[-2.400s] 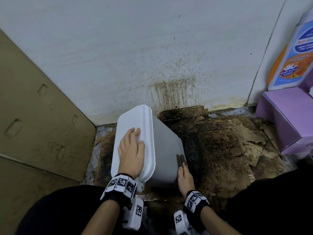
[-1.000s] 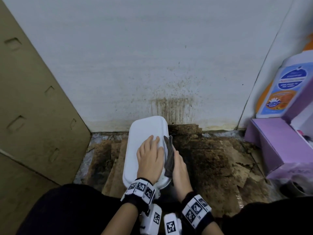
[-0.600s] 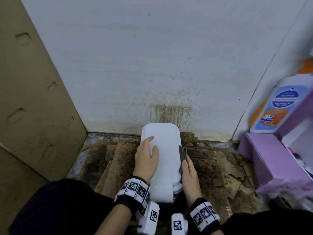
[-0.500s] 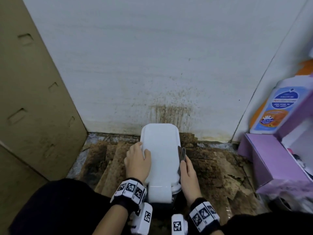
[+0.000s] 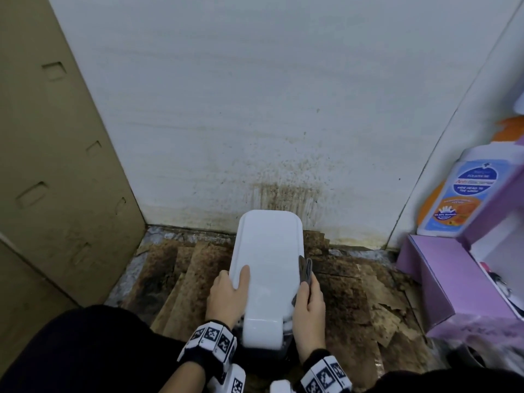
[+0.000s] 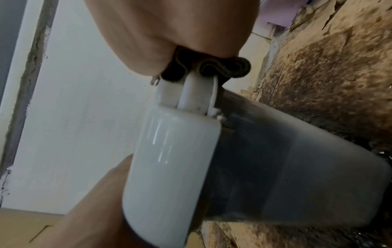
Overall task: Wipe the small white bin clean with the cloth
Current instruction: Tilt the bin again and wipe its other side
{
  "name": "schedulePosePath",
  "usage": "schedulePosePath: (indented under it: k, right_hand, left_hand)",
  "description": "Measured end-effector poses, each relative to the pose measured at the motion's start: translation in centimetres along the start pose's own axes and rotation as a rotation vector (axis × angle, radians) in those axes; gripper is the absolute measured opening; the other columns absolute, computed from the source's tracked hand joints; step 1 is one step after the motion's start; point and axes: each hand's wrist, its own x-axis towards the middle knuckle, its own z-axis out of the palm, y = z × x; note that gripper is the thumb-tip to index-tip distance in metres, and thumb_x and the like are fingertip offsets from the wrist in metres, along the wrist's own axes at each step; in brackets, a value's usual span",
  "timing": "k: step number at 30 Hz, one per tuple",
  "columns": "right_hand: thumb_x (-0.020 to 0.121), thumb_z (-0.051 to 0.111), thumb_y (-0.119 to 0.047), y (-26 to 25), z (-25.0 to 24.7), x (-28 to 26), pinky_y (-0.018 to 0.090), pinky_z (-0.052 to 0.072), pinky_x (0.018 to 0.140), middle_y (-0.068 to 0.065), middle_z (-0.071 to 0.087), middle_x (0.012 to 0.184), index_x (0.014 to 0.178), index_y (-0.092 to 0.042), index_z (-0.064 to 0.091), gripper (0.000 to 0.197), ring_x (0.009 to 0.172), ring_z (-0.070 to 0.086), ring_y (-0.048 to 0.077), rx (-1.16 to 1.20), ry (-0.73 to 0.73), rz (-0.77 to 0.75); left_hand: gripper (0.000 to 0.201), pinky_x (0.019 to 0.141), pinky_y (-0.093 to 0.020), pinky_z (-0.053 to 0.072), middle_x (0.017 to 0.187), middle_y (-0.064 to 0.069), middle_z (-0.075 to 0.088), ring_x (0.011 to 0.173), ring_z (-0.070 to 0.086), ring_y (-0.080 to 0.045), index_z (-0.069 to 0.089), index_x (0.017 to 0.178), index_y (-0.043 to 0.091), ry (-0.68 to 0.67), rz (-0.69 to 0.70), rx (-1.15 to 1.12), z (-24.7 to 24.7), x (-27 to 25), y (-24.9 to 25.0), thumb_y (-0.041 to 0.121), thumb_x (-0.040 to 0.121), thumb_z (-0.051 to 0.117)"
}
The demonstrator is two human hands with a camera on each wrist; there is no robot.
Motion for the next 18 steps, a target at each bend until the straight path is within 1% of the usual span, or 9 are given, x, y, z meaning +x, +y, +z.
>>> schedulePosePath:
  k: [4, 8, 12, 14, 15, 17, 18]
  right_hand:
    - [0.105, 0.034, -0.037, -0.3, 0.6, -1.2, 0.051, 0.037, 0.111, 0.003, 0.049, 0.138, 0.151, -0.028, 0.036, 0.047, 0.132, 0.041, 0.026, -0.009, 0.115, -0.001]
    - [0.105, 0.032, -0.035, -0.7, 1.7, -3.0, 0.044, 0.028, 0.116, 0.007, 0.044, 0.148, 0.153, -0.023, 0.034, 0.049, 0.139, 0.031, 0.026, -0.007, 0.245, 0.037]
    - [0.105, 0.028, -0.040, -0.8, 2.7, -4.6, 0.044, 0.025, 0.115, 0.011, 0.039, 0.152, 0.155, -0.022, 0.030, 0.053, 0.140, 0.029, 0.030, -0.027, 0.310, 0.069]
    - [0.102, 0.024, -0.048, -0.9, 3.1, -4.9, 0.042, 0.024, 0.115, 0.011, 0.037, 0.154, 0.156, -0.022, 0.028, 0.060, 0.140, 0.028, 0.029, -0.026, 0.298, 0.056]
    - [0.102, 0.023, -0.048, -0.8, 3.3, -4.8, 0.041, 0.023, 0.115, 0.010, 0.035, 0.155, 0.157, -0.022, 0.026, 0.061, 0.141, 0.027, 0.028, -0.029, 0.282, 0.055]
    - [0.105, 0.025, -0.043, -0.8, 3.5, -4.5, 0.041, 0.021, 0.116, 0.008, 0.031, 0.157, 0.158, -0.022, 0.022, 0.057, 0.142, 0.023, 0.024, -0.036, 0.240, 0.068]
    - [0.105, 0.025, -0.041, -0.7, 3.6, -4.3, 0.041, 0.021, 0.116, 0.007, 0.030, 0.158, 0.158, -0.023, 0.021, 0.057, 0.142, 0.022, 0.023, -0.042, 0.221, 0.069]
  left_hand:
    - [0.050, 0.090, -0.039, 0.046, 0.107, -0.007, 0.061, 0.104, 0.058, -0.029, 0.053, 0.091, 0.015, -0.035, 0.064, 0.016, -0.7, 0.2, 0.4, 0.063, 0.095, 0.043]
    - [0.048, 0.090, -0.042, 0.049, 0.098, -0.002, 0.064, 0.096, 0.061, -0.025, 0.056, 0.087, 0.020, -0.099, 0.129, 0.029, -1.4, 1.2, 0.8, 0.067, 0.092, 0.044]
    - [0.047, 0.088, -0.042, 0.048, 0.094, 0.002, 0.062, 0.094, 0.060, -0.020, 0.056, 0.084, 0.024, -0.143, 0.196, 0.096, -1.7, 1.9, 0.8, 0.068, 0.092, 0.043]
    - [0.044, 0.091, -0.042, 0.046, 0.098, 0.002, 0.058, 0.098, 0.058, -0.021, 0.056, 0.089, 0.024, -0.155, 0.197, 0.127, -1.8, 2.0, 0.7, 0.065, 0.095, 0.040]
    - [0.044, 0.092, -0.041, 0.044, 0.101, 0.001, 0.056, 0.102, 0.056, -0.023, 0.057, 0.094, 0.024, -0.158, 0.186, 0.147, -1.9, 2.0, 0.6, 0.064, 0.096, 0.038]
    - [0.047, 0.095, -0.040, 0.042, 0.106, -0.001, 0.052, 0.107, 0.055, -0.024, 0.058, 0.107, 0.022, -0.150, 0.149, 0.178, -2.0, 2.0, 0.4, 0.061, 0.098, 0.035]
    - [0.049, 0.096, -0.041, 0.042, 0.108, -0.002, 0.052, 0.109, 0.055, -0.025, 0.058, 0.112, 0.021, -0.134, 0.135, 0.185, -2.0, 1.9, 0.4, 0.061, 0.098, 0.034]
